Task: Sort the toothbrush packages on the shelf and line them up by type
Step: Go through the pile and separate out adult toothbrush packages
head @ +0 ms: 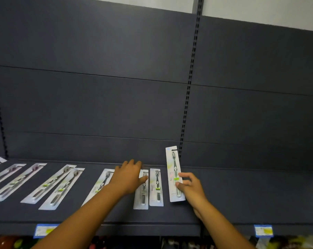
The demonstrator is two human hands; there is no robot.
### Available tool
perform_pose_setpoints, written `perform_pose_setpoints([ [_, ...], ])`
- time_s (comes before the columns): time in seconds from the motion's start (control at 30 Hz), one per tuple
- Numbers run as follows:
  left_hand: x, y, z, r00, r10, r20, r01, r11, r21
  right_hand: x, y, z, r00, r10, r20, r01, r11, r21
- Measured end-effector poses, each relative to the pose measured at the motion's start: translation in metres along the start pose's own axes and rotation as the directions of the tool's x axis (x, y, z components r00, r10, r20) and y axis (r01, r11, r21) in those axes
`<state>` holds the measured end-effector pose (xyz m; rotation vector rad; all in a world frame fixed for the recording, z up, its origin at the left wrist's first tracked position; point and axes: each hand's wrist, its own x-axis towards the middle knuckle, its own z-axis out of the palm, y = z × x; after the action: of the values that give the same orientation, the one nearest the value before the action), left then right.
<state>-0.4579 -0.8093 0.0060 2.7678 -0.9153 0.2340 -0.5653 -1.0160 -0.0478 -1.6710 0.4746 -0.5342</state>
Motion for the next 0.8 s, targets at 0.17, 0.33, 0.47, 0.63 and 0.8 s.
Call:
perform_pose_setpoints([
  [0.17, -0.006, 0.006, -0.001, 0.999, -0.035, -0.020, 0.035, 0.999, 0.028, 0.012, 0.024, 0.002, 0.997, 0.066, 0.029, -0.063, 0.995, -0.075],
  [0.33, -0.006, 0.004, 0.002, 0.998, -0.060, -0.019, 0.061, 0.998, 0.034, 0.022, 0.044, 0.013, 0.997, 0.071, 0.028, -0.064, 0.976, -0.207],
  [0.47, -0.006, 0.001, 0.013, 0.997, -0.076, -0.014, 0.076, 0.997, 0.016, 0.031, 0.045, 0.016, 0.999, 0.003, 0.034, 0.008, 0.940, -0.340],
  [0.63, -0.011, -0.007, 0.020, 0.994, -0.106, 0.013, 0.105, 0.994, 0.030, 0.038, 0.051, 0.019, 0.996, -0.081, 0.022, 0.081, 0.858, -0.507],
  [0.8, -0.016, -0.025, 0.019, 0.995, -0.098, 0.004, 0.098, 0.995, 0.024, 0.035, 0.052, 0.022, 0.991, -0.130, 0.024, 0.119, 0.800, -0.589],
])
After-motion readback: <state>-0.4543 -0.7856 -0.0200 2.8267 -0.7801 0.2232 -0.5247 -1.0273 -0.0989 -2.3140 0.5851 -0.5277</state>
